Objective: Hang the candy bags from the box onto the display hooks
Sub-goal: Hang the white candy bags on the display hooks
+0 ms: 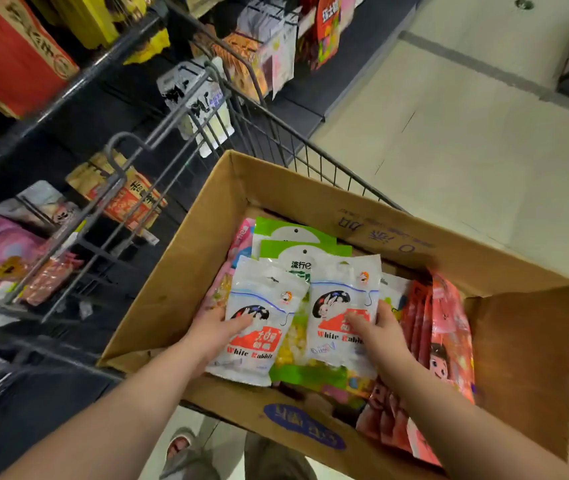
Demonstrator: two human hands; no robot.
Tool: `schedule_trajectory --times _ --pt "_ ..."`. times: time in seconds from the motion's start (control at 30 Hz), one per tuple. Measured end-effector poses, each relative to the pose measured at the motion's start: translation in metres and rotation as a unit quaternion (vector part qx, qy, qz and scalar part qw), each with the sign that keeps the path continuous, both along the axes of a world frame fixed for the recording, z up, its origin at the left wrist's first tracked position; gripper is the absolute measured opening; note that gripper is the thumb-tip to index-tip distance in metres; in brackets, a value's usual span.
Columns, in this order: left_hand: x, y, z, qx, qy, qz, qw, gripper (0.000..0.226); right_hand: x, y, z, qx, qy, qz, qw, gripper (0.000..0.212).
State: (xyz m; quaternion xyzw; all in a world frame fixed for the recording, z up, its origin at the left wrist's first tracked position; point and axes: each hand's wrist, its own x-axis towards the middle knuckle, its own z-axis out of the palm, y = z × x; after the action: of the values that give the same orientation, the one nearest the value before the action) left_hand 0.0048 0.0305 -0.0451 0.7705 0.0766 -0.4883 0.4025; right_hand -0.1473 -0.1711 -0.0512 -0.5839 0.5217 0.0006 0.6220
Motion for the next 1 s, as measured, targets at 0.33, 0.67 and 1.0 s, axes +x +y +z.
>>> schedule_trajectory --times 0.33,0.67,1.0 --pt "0.0 0.05 0.102 -0.114 -0.074 0.181 0.974 0.019 0.047 0.029 0.104 -0.061 -0.12 0.081 0.988 0.019" --pt "-0.046 0.243 0.177 -0.194 -0.165 0.424 0.869 0.023 0.093 0.197 0.185 -0.042 -0.25 0.243 0.936 0.017" --pt "-0.221 0.503 0.208 -0.165 -0.252 0.619 0.725 0.02 0.039 0.48 0.219 0.007 -0.292 0.5 0.815 0.016"
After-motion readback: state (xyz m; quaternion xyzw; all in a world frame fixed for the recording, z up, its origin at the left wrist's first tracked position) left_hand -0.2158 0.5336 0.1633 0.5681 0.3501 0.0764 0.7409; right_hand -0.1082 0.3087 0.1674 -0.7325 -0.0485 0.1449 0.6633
